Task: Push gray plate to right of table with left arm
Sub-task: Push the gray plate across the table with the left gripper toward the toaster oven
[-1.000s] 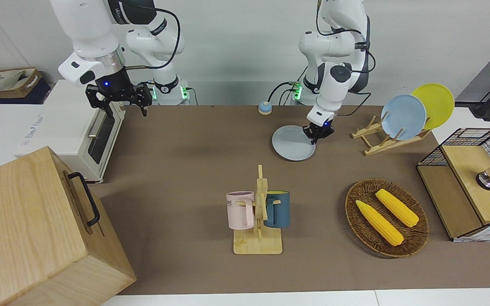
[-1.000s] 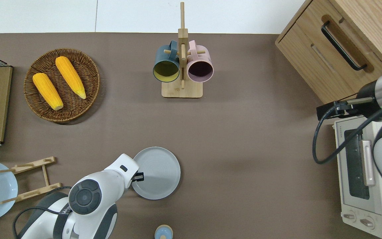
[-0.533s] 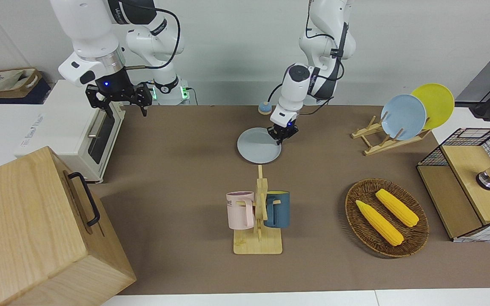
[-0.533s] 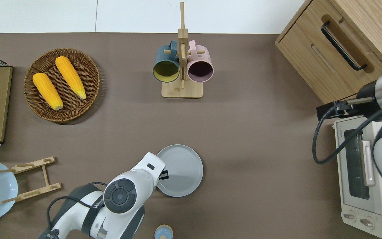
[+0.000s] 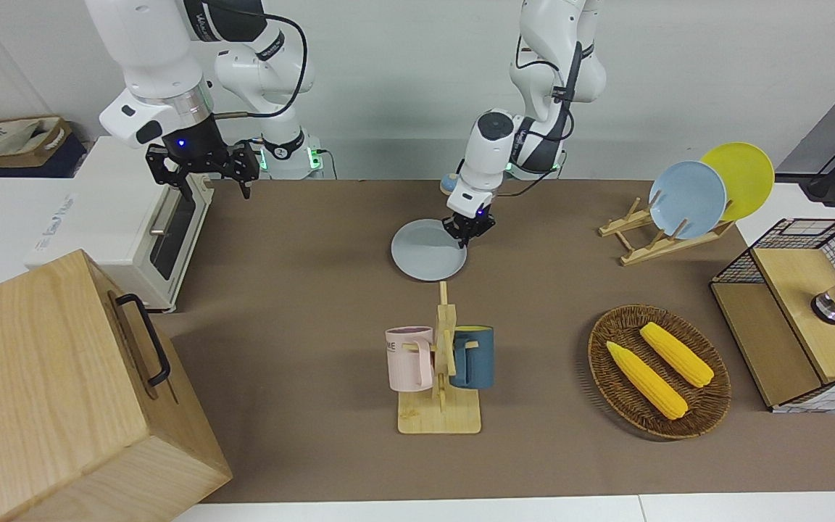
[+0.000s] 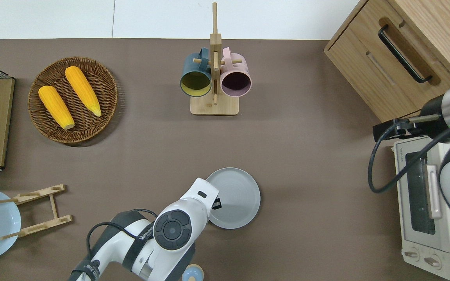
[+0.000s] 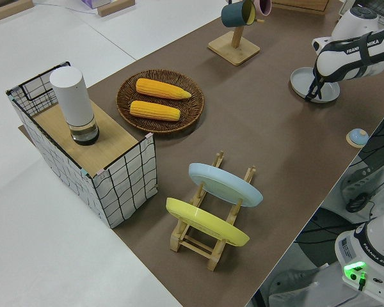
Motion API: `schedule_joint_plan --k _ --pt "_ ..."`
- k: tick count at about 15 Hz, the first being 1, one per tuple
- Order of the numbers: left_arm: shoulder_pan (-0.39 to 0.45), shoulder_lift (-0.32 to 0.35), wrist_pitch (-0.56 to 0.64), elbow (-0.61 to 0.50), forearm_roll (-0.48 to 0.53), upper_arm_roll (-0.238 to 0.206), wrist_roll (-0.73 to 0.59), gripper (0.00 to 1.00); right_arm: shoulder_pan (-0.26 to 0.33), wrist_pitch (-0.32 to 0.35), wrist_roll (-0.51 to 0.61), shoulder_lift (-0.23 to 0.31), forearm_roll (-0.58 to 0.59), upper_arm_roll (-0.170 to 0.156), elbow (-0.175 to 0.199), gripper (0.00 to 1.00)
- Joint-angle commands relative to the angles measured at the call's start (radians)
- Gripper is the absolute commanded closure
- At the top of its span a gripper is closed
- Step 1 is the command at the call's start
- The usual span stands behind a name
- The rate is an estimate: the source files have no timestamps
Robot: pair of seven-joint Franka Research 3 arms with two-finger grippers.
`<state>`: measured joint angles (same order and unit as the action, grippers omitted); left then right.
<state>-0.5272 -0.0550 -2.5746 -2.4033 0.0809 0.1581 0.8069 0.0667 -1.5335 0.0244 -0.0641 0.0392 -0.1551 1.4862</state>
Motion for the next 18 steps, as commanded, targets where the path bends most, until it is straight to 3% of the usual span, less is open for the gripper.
schedule_joint_plan --k 1,11,16,18 --pt "-0.056 -0.072 -0.009 0.067 -0.003 -0.006 0.075 1.00 0.001 0.010 0.003 0.006 -0.007 0.000 -0.001 0.017" --pt "-0.158 -0.166 -0.010 0.182 -0.004 -0.008 0.225 1.00 0.001 0.010 0.003 0.006 -0.007 0.000 -0.001 0.017" --pt "-0.230 -0.258 -0.007 0.300 -0.007 -0.009 0.319 1.00 0.001 0.010 0.003 0.006 -0.007 0.000 -0.001 0.017" --pt "-0.246 -0.301 -0.009 0.354 -0.058 -0.008 0.394 1.00 0.001 0.010 0.003 0.006 -0.007 0.000 -0.001 0.017"
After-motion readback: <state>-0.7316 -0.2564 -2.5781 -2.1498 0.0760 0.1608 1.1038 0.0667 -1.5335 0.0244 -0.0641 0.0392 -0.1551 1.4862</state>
